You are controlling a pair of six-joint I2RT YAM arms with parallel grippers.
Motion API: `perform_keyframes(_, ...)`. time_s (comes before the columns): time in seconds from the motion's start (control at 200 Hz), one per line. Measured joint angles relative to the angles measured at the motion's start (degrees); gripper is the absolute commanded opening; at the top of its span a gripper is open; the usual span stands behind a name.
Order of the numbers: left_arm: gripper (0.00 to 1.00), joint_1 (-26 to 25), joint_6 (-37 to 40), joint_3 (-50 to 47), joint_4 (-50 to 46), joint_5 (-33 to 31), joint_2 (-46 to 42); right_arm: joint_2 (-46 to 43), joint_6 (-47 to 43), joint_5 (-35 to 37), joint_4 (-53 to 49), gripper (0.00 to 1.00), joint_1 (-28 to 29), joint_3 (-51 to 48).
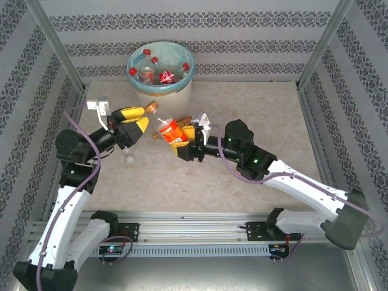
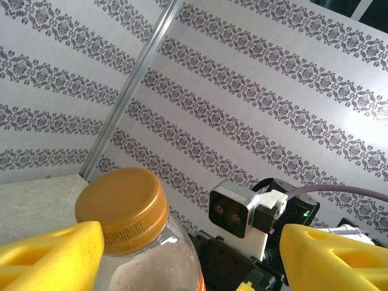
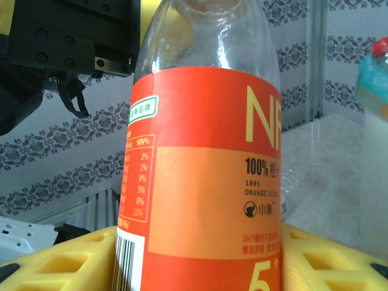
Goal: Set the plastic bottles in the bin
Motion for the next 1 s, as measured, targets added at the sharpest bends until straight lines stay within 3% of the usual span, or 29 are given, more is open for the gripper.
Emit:
perform_keyframes(0.734, 0.80, 0.37, 0.94, -2.80, -0.07, -4.66, -3.76, 3.52, 2.75, -1.42, 13.53, 0.43, 4.48, -0.15)
perform_keyframes(0.899, 0.78, 0.37, 0.85, -2.82, 0.07, -5.01, -3.91, 4.98, 2.38, -2.21, 13.66, 0.44, 5.25, -0.15)
perform_keyframes(0.999, 0.71, 0.37, 0.72, -2.82, 0.22, -4.81, -3.85, 6.32, 2.36, -2.95, 13.49, 0.44, 5.60, -0.13)
